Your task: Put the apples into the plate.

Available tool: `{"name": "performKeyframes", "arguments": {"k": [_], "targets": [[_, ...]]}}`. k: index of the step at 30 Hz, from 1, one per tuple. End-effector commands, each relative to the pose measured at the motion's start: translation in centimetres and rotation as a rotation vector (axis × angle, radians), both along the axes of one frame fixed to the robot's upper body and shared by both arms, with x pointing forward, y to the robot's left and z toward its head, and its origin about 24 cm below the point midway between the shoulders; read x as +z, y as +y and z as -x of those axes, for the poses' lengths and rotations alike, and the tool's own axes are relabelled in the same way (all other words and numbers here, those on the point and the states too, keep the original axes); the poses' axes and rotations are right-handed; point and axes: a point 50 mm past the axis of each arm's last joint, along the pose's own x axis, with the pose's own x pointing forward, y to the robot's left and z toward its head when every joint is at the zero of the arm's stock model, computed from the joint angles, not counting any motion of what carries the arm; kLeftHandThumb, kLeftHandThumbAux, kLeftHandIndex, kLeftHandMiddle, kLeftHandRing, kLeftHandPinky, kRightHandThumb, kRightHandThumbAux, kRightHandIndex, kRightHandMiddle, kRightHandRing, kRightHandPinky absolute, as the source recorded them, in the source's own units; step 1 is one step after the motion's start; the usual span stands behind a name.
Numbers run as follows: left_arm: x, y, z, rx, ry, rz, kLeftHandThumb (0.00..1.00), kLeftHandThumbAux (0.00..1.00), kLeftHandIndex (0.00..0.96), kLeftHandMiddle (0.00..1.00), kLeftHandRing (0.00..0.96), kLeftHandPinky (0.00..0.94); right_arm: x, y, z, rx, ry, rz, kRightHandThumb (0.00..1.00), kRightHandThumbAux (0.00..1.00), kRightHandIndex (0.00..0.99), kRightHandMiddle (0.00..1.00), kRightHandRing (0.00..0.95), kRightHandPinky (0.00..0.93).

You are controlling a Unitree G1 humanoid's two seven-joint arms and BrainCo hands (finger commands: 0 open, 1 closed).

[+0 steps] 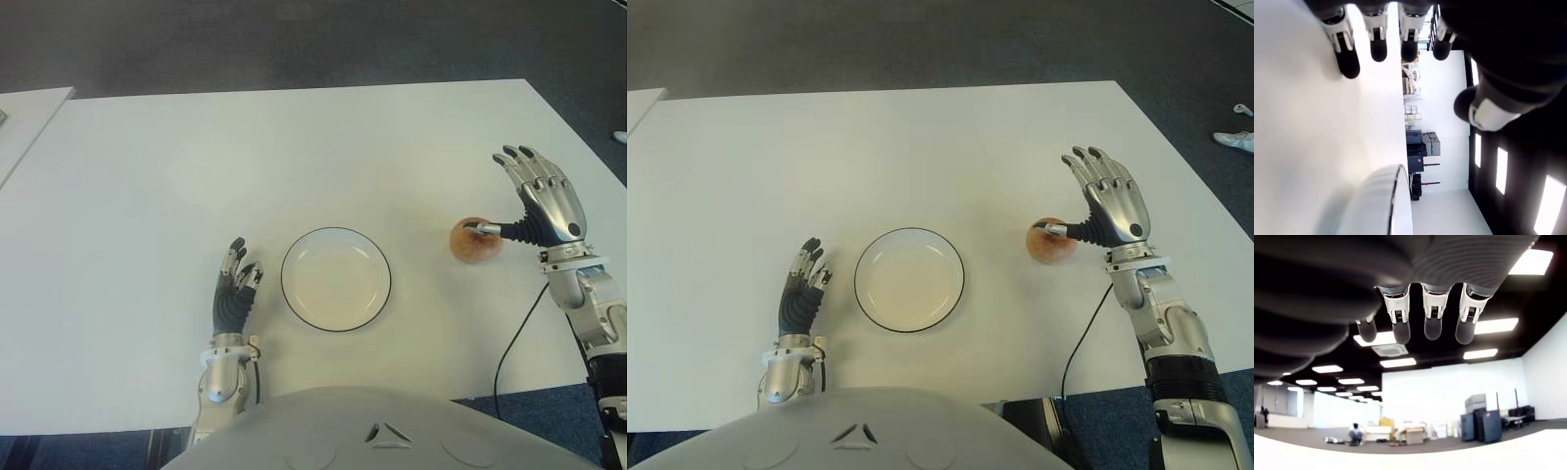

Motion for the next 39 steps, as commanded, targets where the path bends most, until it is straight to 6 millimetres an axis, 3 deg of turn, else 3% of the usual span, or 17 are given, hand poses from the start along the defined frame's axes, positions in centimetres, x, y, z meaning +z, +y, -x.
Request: {"name": "performKeyframes", "arguments": {"k": [1, 12, 39], "targets": [[-0.7, 0.2, 0.3, -0.018, 0.036, -0.01, 0.03, 0.535, 0.07, 0.043, 0.05, 0.073, -0.7, -0.5, 0.5, -0.033, 0.059, -0.008, 0.217, 0.403, 0.039, 0.015, 0.0, 0.0], [-0.8, 0.5, 0.2, -0.017, 0.03, -0.006, 0.035, 0.528, 0.066, 0.051, 0.06, 0.088, -1.6, -0.4, 1.2, -0.05, 0.113, -0.024, 0.191, 0.36, 0.021, 0.001, 0.0, 0.0], [-0.6, 0.6, 0.1, -0.037, 0.014, 0.028, 0.06, 0.516, 0.056, 0.06, 0.075, 0.104, -4.0, 0.9, 1.5, -0.025, 0.147, -0.037, 0.246, 0.358, 0.008, 0.013, 0.0, 0.0]]}}
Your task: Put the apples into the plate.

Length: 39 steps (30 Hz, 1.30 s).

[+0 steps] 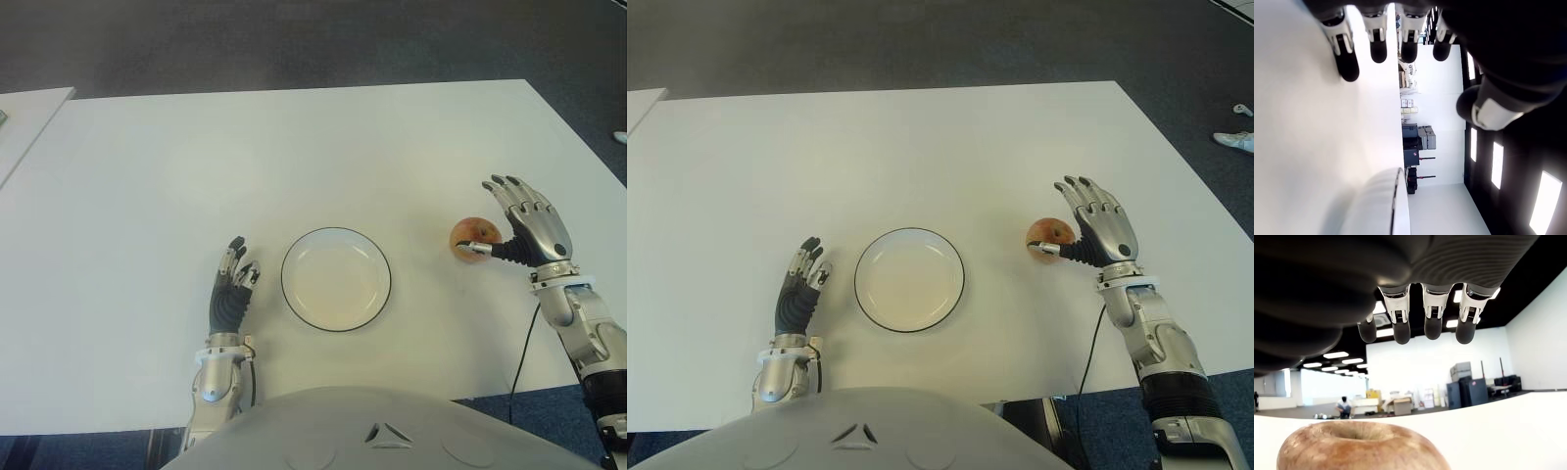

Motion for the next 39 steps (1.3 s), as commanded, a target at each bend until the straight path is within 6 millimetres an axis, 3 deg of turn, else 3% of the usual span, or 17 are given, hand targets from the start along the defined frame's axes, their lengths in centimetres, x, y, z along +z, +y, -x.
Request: {"name": "performKeyframes", "arguments": {"k": [1, 39], "targets": [[-0.5, 0.0, 0.2, -0.006, 0.034, 0.008, 0.061, 0.516, 0.056, 0.061, 0.077, 0.108, -0.8, 0.5, 0.0, 0.011, 0.006, -0.018, 0.245, 0.358, 0.009, 0.014, 0.0, 0.0], [0.0, 0.2, 0.5, 0.005, 0.029, -0.017, 0.05, 0.509, 0.074, 0.08, 0.088, 0.106, -4.7, 1.9, -1.5, 0.022, 0.049, -0.133, 0.256, 0.326, 0.012, 0.035, 0.01, 0.0]]}}
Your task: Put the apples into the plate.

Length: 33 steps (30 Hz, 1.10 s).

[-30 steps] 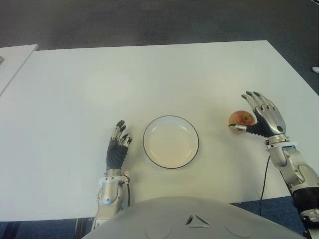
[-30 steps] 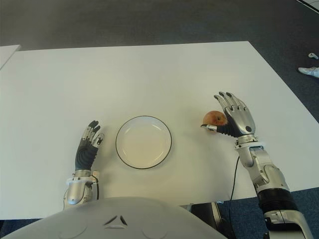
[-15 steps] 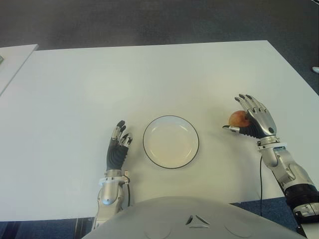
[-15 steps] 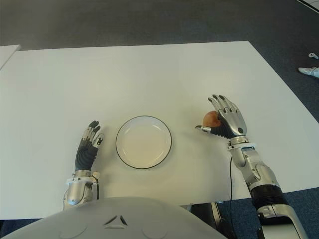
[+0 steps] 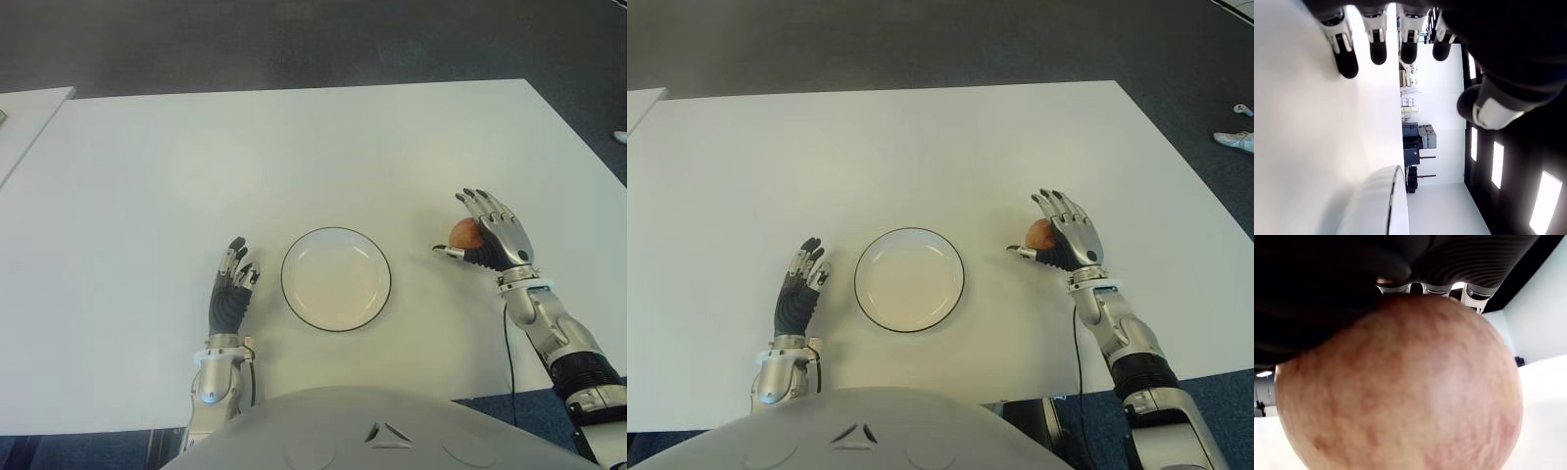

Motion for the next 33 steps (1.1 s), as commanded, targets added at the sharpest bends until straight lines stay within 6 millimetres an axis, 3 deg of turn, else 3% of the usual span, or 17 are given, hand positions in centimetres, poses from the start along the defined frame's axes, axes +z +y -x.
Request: {"name": "performKeyframes", "arguments": {"k": [1, 10, 21, 27, 30, 32, 33], "targets": [[-0.1, 0.1, 0.2, 0.001, 0.022, -0.009, 0.05, 0.508, 0.073, 0.079, 0.087, 0.106, -0.6, 0.6, -0.3, 0.009, 0.006, -0.031, 0.255, 0.325, 0.013, 0.036, 0.011, 0.0], [0.2, 0.1, 0.4, 0.003, 0.018, -0.011, 0.046, 0.497, 0.084, 0.087, 0.098, 0.128, -1.1, 0.4, -0.5, -0.006, 0.001, -0.053, 0.268, 0.337, 0.019, 0.045, 0.024, 0.0], [0.6, 0.2, 0.6, 0.001, 0.009, 0.0, 0.077, 0.466, 0.077, 0.088, 0.104, 0.138, -1.3, 0.0, -0.6, -0.028, -0.067, -0.083, 0.368, 0.369, 0.056, 0.109, 0.093, 0.103], [0.8, 0.1, 0.7, 0.001, 0.009, 0.008, 0.094, 0.46, 0.073, 0.087, 0.101, 0.138, -1.4, -0.3, -0.5, -0.038, -0.091, -0.076, 0.444, 0.424, 0.126, 0.178, 0.151, 0.141], [0.9, 0.1, 0.8, -0.001, 0.007, 0.007, 0.097, 0.463, 0.074, 0.087, 0.102, 0.139, -1.3, -0.4, -0.5, -0.045, -0.105, -0.08, 0.493, 0.451, 0.206, 0.23, 0.192, 0.176], [1.0, 0.1, 0.8, -0.003, 0.005, 0.008, 0.101, 0.465, 0.08, 0.091, 0.106, 0.147, -1.2, -0.5, -0.4, -0.049, -0.111, -0.099, 0.538, 0.467, 0.273, 0.307, 0.267, 0.24], [1.0, 0.1, 0.8, -0.004, 0.004, 0.008, 0.103, 0.467, 0.084, 0.095, 0.11, 0.152, -1.1, -0.5, -0.4, -0.051, -0.114, -0.108, 0.6, 0.551, 0.328, 0.383, 0.352, 0.307]]}}
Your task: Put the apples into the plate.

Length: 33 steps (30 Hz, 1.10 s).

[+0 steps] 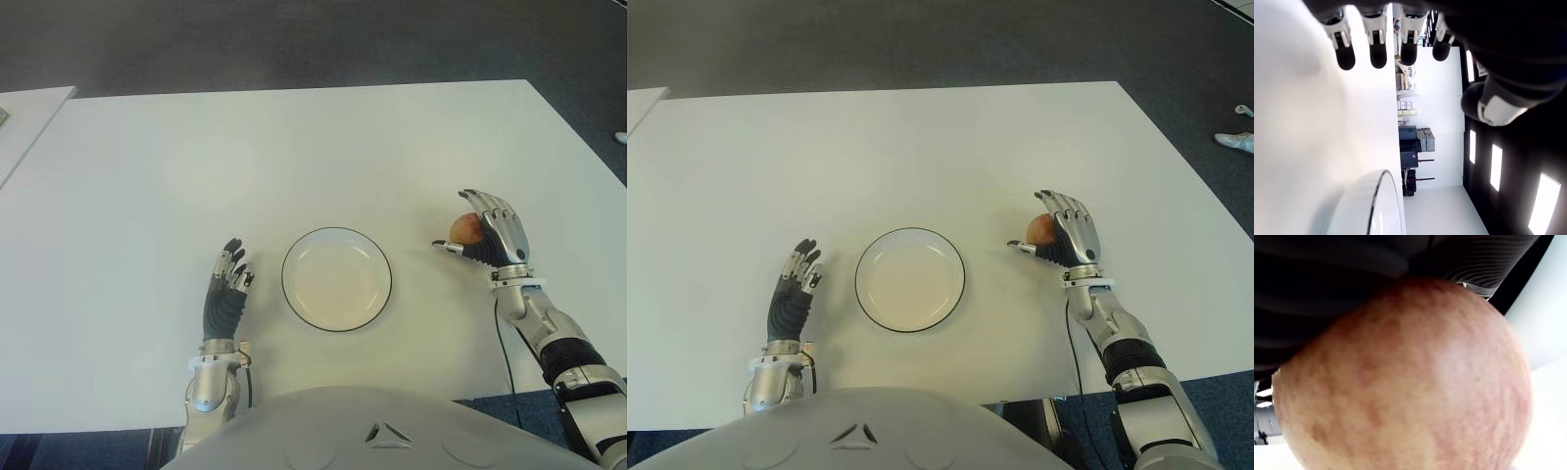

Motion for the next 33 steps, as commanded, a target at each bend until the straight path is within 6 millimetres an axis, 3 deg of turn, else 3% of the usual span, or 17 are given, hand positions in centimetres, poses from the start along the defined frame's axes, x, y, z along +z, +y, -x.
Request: {"name": "performKeyframes", "arguments": {"k": [1, 4, 9, 11, 15, 21, 33], "targets": [[0.1, 0.0, 0.2, -0.009, 0.012, 0.006, 0.104, 0.468, 0.085, 0.096, 0.111, 0.154, -0.2, 0.1, 0.2, -0.005, 0.003, -0.038, 0.622, 0.581, 0.347, 0.411, 0.383, 0.332], [0.2, 0.0, 0.2, -0.011, 0.011, 0.01, 0.109, 0.473, 0.088, 0.099, 0.113, 0.154, 0.0, 0.1, 0.2, -0.008, -0.005, -0.062, 0.685, 0.66, 0.403, 0.542, 0.52, 0.444], [0.2, -0.1, 0.2, -0.015, 0.012, 0.014, 0.108, 0.47, 0.083, 0.096, 0.113, 0.156, 0.3, 0.3, 0.3, -0.01, -0.028, -0.099, 0.719, 0.691, 0.432, 0.636, 0.616, 0.54], [0.3, -0.1, 0.2, -0.017, 0.011, 0.017, 0.113, 0.465, 0.084, 0.097, 0.113, 0.155, 0.6, 0.6, 0.3, -0.008, -0.05, -0.113, 0.731, 0.696, 0.438, 0.717, 0.711, 0.667], [0.6, -0.1, 0.3, -0.022, 0.011, 0.023, 0.119, 0.465, 0.085, 0.097, 0.111, 0.156, 1.0, 0.8, 0.4, -0.004, -0.09, -0.12, 0.742, 0.702, 0.441, 0.798, 0.799, 0.794], [0.8, -0.1, 0.4, -0.026, 0.013, 0.027, 0.116, 0.476, 0.081, 0.091, 0.108, 0.158, 1.5, 1.0, 0.6, 0.017, -0.14, -0.129, 0.749, 0.705, 0.441, 0.861, 0.861, 0.858], [0.9, -0.3, 0.4, -0.016, 0.012, 0.041, 0.105, 0.51, 0.089, 0.112, 0.15, 0.214, 2.9, 1.4, 1.1, 0.041, -0.204, -0.149, 0.752, 0.705, 0.44, 0.89, 0.885, 0.867]]}}
